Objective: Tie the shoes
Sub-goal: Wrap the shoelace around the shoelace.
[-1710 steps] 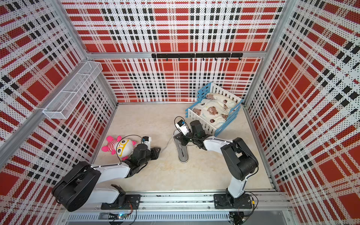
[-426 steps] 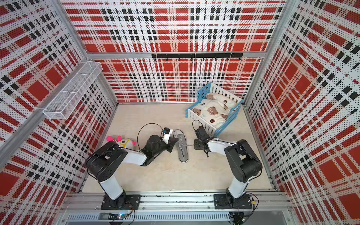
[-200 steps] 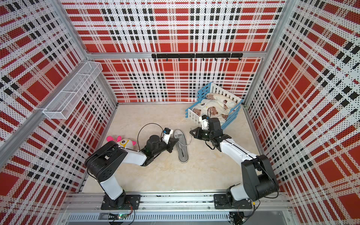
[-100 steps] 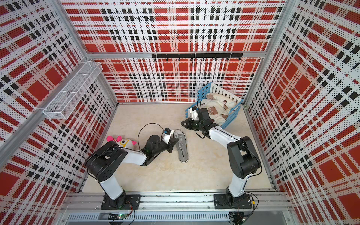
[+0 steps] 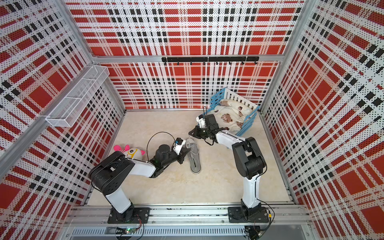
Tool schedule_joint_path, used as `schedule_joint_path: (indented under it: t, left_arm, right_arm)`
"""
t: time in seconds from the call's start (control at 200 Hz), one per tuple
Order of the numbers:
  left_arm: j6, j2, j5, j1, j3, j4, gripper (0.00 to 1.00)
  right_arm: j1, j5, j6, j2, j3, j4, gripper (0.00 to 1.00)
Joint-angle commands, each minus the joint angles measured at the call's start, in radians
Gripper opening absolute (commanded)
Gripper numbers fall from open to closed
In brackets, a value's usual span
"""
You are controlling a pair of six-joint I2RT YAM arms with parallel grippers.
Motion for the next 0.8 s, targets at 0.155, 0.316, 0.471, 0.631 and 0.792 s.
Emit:
schedule_joint_path:
  t: [0.155,0.316,0.471,0.631,0.792]
  left_arm:
    - [0.039,-0.045,0.039,0.007,-0.031,0.011,0.0]
    - [0.048,-0.051,0.043,0.008,-0.039,0.017,0.0]
    - [0.048,-0.056,0.046,0.01,-0.048,0.029,0.0]
    - [0.045,-0.059,0.051,0.011,-0.053,0.036,0.0]
    - [0.042,-0.068,0.052,0.013,-0.056,0.04,0.0]
  right_arm:
    - [0.051,-0.072,-0.069,0.003,0.013,-0.071,0.0]
    - [0.072,-0.111,-0.035,-0.012,-0.025,-0.04,0.0]
    - [0.08,-0.125,-0.037,-0.001,-0.048,-0.043,0.0]
    - [0.073,-0.117,-0.067,-0.012,-0.057,-0.065,0.13]
    - [0.058,-0.111,-0.084,-0.037,-0.063,-0.079,0.33]
